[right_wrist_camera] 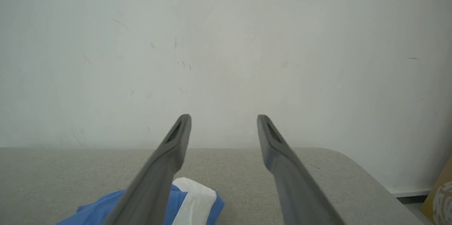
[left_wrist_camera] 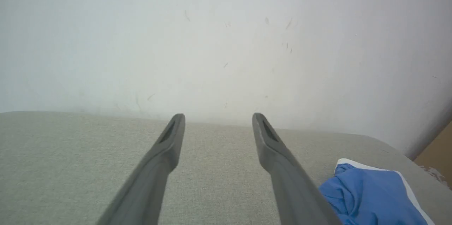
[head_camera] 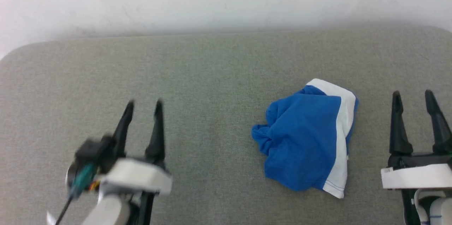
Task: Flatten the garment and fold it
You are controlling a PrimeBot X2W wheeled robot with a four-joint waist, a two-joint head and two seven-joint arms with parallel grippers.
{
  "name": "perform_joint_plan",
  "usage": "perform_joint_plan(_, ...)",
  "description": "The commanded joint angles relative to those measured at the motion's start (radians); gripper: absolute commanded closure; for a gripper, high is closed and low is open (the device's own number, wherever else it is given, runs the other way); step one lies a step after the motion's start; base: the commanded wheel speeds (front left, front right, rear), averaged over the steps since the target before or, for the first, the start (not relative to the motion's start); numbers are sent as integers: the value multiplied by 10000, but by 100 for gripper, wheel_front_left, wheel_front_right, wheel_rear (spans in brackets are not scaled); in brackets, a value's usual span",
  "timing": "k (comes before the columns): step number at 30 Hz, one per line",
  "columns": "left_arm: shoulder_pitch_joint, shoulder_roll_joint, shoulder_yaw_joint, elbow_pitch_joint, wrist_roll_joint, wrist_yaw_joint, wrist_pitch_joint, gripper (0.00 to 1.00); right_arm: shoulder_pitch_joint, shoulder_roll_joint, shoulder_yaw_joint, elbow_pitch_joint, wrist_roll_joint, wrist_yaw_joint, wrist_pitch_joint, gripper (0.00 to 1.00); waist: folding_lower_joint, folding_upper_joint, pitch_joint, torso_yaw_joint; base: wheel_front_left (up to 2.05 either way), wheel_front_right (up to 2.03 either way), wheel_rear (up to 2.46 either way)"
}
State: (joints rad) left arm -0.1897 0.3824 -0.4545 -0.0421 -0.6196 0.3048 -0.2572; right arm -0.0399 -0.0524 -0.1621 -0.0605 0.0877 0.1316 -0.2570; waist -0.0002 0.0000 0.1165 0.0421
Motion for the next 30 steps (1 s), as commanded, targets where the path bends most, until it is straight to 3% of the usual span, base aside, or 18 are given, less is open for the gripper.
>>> perform_joint_plan(1, 495, -106, 219, -114, 211, 89, -41, 0, 154, 22, 19, 55, 29, -9, -47, 0, 2, 0, -131, 97, 0, 0, 0)
perform_joint_plan(6, 2004, -767, 1045, -352, 826, -161, -43, 0, 427, 22, 124, 259, 119, -9, -47, 0, 2, 0, -169, 298, 0, 0, 0)
perform_joint_plan(11, 2036, -1321, 1428, -309, 1351, -711, -44, 0, 164, 22, 477, 371, 337, -9, 64, 0, 2, 0, 104, 625, 0, 0, 0)
perform_joint_plan(14, 1812, -1630, 1646, -270, 1609, -996, -44, 0, -626, -5, 979, 314, 174, -9, 735, 0, 2, 0, 439, 769, 0, 0, 0)
perform_joint_plan(17, 1596, -1922, 1806, -142, 1805, -1287, -44, 0, -1742, -491, 1606, 354, 306, -9, 1956, 0, 2, 0, 824, 901, 0, 0, 0)
perform_joint_plan(23, 1205, -2545, 2035, 329, 2067, -1910, -45, 0, -3912, -2205, 3211, 1003, 1339, -9, 5438, 0, 2, 0, 1476, 1330, 0, 0, 0)
perform_joint_plan(30, 972, -3025, 2221, 863, 2296, -2463, -45, 0, -4946, -3469, 3667, 2448, 1852, -9, 8779, 0, 2, 0, 1711, 1955, 0, 0, 0)
